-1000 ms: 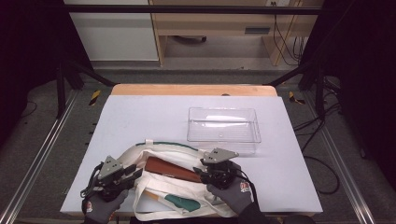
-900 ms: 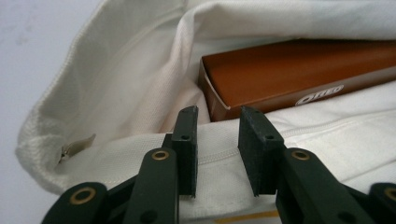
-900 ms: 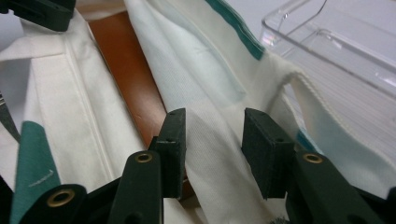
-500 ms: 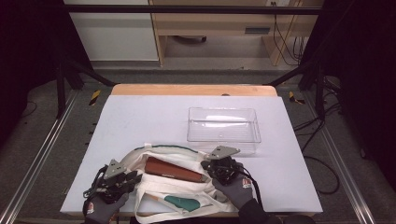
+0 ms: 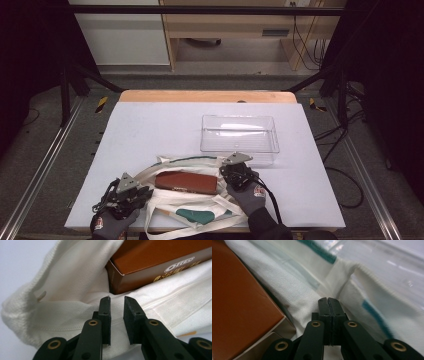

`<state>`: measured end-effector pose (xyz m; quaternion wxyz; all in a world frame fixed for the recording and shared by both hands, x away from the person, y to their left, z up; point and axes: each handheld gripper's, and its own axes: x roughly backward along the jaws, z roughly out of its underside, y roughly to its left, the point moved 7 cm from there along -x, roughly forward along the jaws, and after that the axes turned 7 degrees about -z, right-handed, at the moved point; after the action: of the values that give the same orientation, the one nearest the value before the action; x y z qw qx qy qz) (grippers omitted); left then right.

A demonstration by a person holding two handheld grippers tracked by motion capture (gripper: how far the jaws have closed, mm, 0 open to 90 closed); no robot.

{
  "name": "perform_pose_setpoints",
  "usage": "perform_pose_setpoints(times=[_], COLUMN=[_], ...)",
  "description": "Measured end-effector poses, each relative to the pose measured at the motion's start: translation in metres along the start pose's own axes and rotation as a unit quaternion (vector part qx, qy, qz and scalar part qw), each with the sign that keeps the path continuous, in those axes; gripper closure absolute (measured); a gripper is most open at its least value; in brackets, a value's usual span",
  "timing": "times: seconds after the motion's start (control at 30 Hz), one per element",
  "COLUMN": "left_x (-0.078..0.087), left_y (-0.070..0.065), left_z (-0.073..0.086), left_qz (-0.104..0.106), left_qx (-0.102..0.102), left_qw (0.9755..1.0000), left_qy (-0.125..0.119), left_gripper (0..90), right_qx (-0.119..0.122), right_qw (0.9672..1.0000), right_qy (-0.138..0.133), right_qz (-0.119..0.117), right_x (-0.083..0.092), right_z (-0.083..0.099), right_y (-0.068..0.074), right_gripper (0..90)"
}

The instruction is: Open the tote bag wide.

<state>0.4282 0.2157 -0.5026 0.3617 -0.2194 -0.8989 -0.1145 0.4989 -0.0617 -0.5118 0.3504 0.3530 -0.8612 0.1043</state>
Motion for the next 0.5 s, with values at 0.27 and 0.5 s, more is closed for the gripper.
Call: perform_pose_setpoints(times=[0.27, 0.5], left_x=[0.012, 0.025], left_y=[-0.001, 0.007], left_z=[-0.011, -0.042], left_qz=[0.017, -0.005], left_qx=[0.008, 0.008], left_qw=[0.9991, 0.9960], left_qy=[-0.038, -0.089], left_gripper=[73.1, 69.0], right_qx=[-0.009, 0.005], right_qw=[0.9996, 0.9959], right_qy=[-0.025, -0.075], right_qz=[-0.013, -0.050], right_x=[0.009, 0.058], right_z=[-0.002, -0.015], right_y=[0.001, 0.021], right_gripper=[82.4, 73.2])
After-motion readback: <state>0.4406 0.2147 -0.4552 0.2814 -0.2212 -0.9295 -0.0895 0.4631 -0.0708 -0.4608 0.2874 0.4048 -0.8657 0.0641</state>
